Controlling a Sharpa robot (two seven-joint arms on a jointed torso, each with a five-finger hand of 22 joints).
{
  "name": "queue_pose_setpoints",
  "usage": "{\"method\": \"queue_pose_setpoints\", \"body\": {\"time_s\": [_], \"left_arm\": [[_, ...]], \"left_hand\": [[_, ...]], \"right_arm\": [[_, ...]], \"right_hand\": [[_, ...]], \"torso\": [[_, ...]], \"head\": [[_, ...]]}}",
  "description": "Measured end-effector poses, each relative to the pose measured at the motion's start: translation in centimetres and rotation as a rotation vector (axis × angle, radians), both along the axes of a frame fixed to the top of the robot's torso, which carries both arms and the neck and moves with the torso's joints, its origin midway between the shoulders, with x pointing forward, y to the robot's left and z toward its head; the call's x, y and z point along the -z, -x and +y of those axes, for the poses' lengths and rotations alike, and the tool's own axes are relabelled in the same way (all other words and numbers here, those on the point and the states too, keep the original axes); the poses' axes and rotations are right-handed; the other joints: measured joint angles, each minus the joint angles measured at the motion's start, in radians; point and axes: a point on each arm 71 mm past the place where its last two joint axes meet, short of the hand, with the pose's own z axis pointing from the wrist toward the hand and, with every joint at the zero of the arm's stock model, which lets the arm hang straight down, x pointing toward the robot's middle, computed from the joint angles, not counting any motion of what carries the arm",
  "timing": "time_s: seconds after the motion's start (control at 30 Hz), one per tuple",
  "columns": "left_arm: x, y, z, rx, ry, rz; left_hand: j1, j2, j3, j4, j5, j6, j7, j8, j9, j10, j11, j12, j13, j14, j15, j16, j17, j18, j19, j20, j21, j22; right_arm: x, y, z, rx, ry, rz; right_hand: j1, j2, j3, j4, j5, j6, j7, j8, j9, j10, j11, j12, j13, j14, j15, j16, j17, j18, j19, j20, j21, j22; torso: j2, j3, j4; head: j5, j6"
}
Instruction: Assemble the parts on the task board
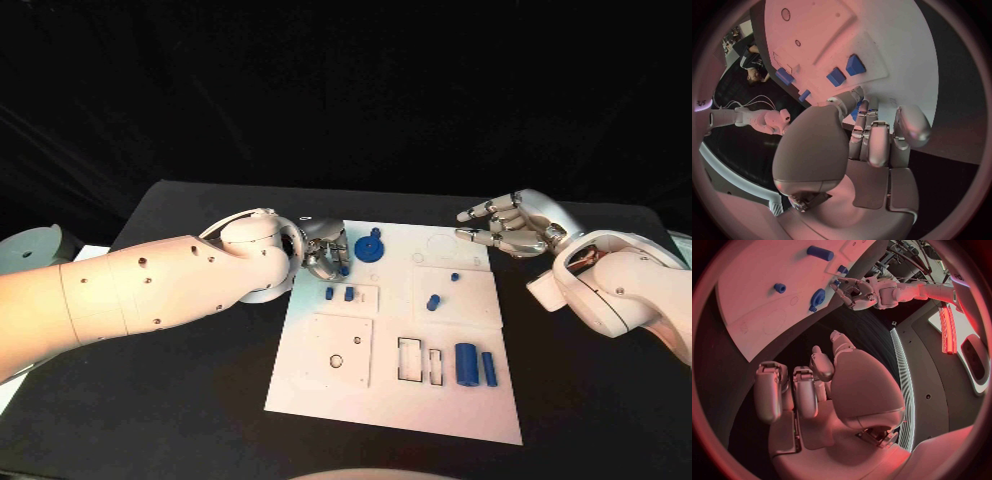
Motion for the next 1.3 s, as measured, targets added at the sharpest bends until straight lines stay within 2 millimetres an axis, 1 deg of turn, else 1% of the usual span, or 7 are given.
{"method": "queue_pose_setpoints", "body": {"time_s": [0.23, 0.43, 0.53, 0.7, 0.93, 1.13, 1.3], "left_arm": [[0.0, -0.1, 0.2, -0.007, 0.001, 0.002], [-0.1, -0.3, 1.0, -0.026, 0.006, 0.001], [-0.2, -0.4, 1.9, -0.047, 0.017, 0.002], [-0.1, -0.4, 4.2, -0.124, 0.116, 0.038], [-0.8, -0.1, 6.0, -0.227, 0.523, 0.114], [-1.4, 0.4, 6.6, -0.327, 0.919, 0.182], [-1.5, 1.0, 7.0, -0.400, 1.189, 0.250]], "left_hand": [[-0.004, -0.004, -0.007, -0.003, 0.000, -0.020, 0.001, -0.006, 0.000, -0.004, 0.004, 0.000, -0.001, -0.003, 0.003, 0.000, -0.005, 0.000, -0.004, 0.004, -0.006, -0.004], [0.002, -0.009, -0.028, -0.009, 0.000, -0.062, 0.021, -0.006, 0.000, -0.080, 0.022, -0.006, -0.008, 0.000, 0.018, -0.017, -0.033, 0.000, -0.012, 0.020, -0.055, -0.043], [0.006, -0.013, -0.044, -0.014, 0.000, -0.096, 0.019, -0.006, -0.001, -0.124, 0.025, -0.006, -0.009, -0.003, 0.021, -0.032, -0.060, 0.000, -0.021, 0.028, -0.107, -0.088], [0.046, 0.011, -0.056, -0.024, 0.012, -0.130, 0.031, -0.006, 0.001, -0.176, 0.040, -0.005, -0.009, -0.007, 0.032, -0.070, -0.128, 0.035, -0.074, 0.033, -0.267, -0.223], [0.061, 0.030, 0.004, -0.018, 0.048, -0.059, 0.021, 0.026, 0.009, -0.085, 0.022, 0.068, 0.004, -0.076, 0.021, -0.168, -0.298, 0.069, -0.155, 0.026, -0.453, -0.373], [0.040, 0.048, 0.027, -0.007, 0.072, -0.042, 0.011, 0.037, 0.010, -0.064, 0.007, 0.093, 0.006, -0.094, 0.016, -0.186, -0.339, 0.070, -0.170, 0.020, -0.482, -0.396], [0.025, 0.044, 0.023, -0.003, 0.072, -0.042, 0.011, 0.037, 0.009, -0.064, 0.007, 0.104, 0.006, -0.100, 0.013, -0.189, -0.351, 0.070, -0.177, 0.020, -0.487, -0.398]], "right_arm": [[0.1, -0.1, -0.3, 0.008, 0.004, 0.005], [0.4, -0.2, -0.5, 0.004, 0.047, 0.013], [0.5, -0.2, -0.6, -0.006, 0.088, 0.009], [0.7, 0.3, -0.4, -0.042, 0.193, -0.017], [0.7, 1.7, 0.7, -0.108, 0.361, -0.086], [0.6, 3.1, 2.3, -0.161, 0.517, -0.149], [0.7, 3.6, 3.5, -0.180, 0.646, -0.192]], "right_hand": [[0.000, 0.000, -0.003, -0.003, -0.005, 0.000, 0.000, 0.000, 0.000, -0.023, 0.000, -0.039, -0.030, 0.000, 0.000, -0.004, 0.000, 0.000, -0.006, 0.005, -0.011, -0.014], [0.048, 0.023, 0.008, -0.011, -0.040, 0.003, -0.004, 0.006, 0.000, -0.212, 0.002, -0.498, -0.387, 0.000, 0.000, -0.058, 0.000, 0.011, -0.022, -0.004, -0.036, -0.050], [0.102, 0.018, 0.046, -0.026, -0.050, 0.022, -0.006, 0.008, 0.000, -0.267, 0.002, -0.622, -0.494, -0.002, -0.002, -0.070, 0.000, 0.011, -0.025, -0.004, -0.039, -0.060], [0.150, -0.013, 0.127, -0.034, -0.068, 0.070, -0.005, 0.003, -0.002, -0.254, 0.004, -0.832, -0.738, -0.002, -0.002, -0.087, 0.000, 0.011, -0.027, -0.002, -0.045, -0.065], [0.140, -0.037, 0.180, -0.035, -0.090, 0.106, -0.013, 0.003, -0.001, -0.218, 0.006, -0.924, -0.878, -0.002, -0.002, -0.093, 0.000, 0.011, -0.027, -0.002, -0.045, -0.067], [0.126, -0.059, 0.224, -0.025, -0.179, 0.123, -0.026, -0.010, -0.001, -0.206, 0.003, -0.964, -0.951, 0.000, -0.015, -0.103, 0.001, 0.011, -0.029, -0.004, -0.058, -0.083], [0.117, -0.075, 0.250, -0.015, -0.200, 0.127, -0.030, -0.023, -0.001, -0.205, 0.002, -0.989, -0.994, 0.002, -0.031, -0.113, 0.001, 0.024, -0.035, -0.019, -0.071, -0.099]], "torso": [[0.000, 0.0000, 0.0004], [-0.001, -0.0001, 0.0003], [-0.001, -0.0003, 0.0004], [-0.001, 0.0003, 0.0004], [0.000, 0.0007, 0.0001], [0.000, -0.0009, -0.0004], [0.000, -0.0017, 0.0001]], "head": [[-0.001, 0.002], [-0.001, 0.004], [-0.002, 0.005], [-0.003, 0.009], [-0.017, 0.016], [-0.044, 0.023], [-0.057, 0.025]]}}
